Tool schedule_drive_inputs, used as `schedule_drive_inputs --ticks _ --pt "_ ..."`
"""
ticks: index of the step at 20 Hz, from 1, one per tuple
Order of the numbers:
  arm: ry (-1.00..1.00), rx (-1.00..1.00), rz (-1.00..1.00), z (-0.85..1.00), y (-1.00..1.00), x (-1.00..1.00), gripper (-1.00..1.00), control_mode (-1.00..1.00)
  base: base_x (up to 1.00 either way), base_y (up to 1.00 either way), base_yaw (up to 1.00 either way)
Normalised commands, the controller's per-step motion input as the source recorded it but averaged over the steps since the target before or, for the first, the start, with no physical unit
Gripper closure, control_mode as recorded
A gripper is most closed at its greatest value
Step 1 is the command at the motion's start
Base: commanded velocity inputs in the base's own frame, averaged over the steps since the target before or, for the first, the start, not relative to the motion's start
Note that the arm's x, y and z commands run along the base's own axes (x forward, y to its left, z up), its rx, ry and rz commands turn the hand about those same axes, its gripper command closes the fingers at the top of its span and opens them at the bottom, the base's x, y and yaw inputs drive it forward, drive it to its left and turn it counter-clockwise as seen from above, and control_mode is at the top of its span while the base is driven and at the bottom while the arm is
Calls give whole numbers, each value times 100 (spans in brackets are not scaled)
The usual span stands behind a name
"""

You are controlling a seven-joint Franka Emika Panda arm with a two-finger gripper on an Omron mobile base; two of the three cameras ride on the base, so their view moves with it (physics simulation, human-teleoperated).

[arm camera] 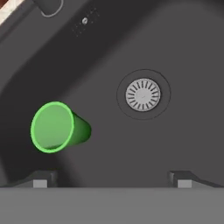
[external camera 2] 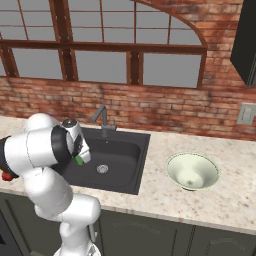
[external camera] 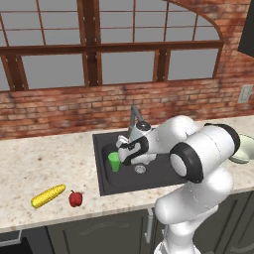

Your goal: Remove the bell pepper and corn from the sink. Then move the bowl and cup from the counter to the sink for washing.

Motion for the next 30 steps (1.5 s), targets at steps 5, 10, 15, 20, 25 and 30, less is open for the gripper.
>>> schedule_drive_inputs --ticks 5,10,15,20,25,30 --pt "4 -6 4 41 -10 -23 -100 -100 0 0 0" --pt "0 -3 4 31 -13 -31 -100 -100 0 0 0" --pt "0 -2 4 25 -17 -36 -100 -100 0 0 0" --pt "0 -1 6 27 -24 -32 -100 -100 0 0 0" --pt "1 -9 6 27 -23 -30 -100 -100 0 0 0" --pt "2 -13 10 23 -25 -28 -100 -100 0 0 0"
